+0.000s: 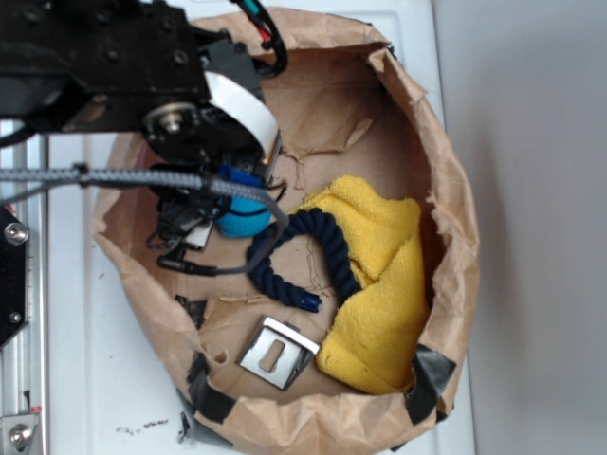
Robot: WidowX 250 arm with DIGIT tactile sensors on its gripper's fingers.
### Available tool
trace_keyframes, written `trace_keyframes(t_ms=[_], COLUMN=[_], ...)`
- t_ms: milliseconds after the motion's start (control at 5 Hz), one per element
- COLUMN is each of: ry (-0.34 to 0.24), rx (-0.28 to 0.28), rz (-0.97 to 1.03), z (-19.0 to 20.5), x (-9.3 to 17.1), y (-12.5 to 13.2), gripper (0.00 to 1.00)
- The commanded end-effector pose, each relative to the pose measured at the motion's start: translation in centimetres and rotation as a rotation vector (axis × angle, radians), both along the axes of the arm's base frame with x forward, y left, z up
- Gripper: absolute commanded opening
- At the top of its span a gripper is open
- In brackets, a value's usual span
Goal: Grab the blue ball.
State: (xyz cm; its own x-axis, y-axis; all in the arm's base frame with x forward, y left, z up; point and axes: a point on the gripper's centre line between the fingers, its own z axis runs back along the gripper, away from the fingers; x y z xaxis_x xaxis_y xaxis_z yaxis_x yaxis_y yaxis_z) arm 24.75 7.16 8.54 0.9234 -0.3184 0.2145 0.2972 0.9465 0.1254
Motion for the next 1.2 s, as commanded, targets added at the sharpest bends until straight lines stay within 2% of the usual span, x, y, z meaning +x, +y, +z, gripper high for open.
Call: trace_keyframes(t_ms=[0,200,800,1000], ry=[-0.012,-0.005,0.032,0.010], rx=[-0.023,-0.023,0.071,0.105], rz=[-0.015,-0.005,0.000,0.017], z=[0.4,0.1,-3.9,-4.5], x=[1.3,2.3,3.4,3.5], y=[-2.4,-3.3,-3.0,-2.5], gripper=[1.00,1.00,1.00,0.00])
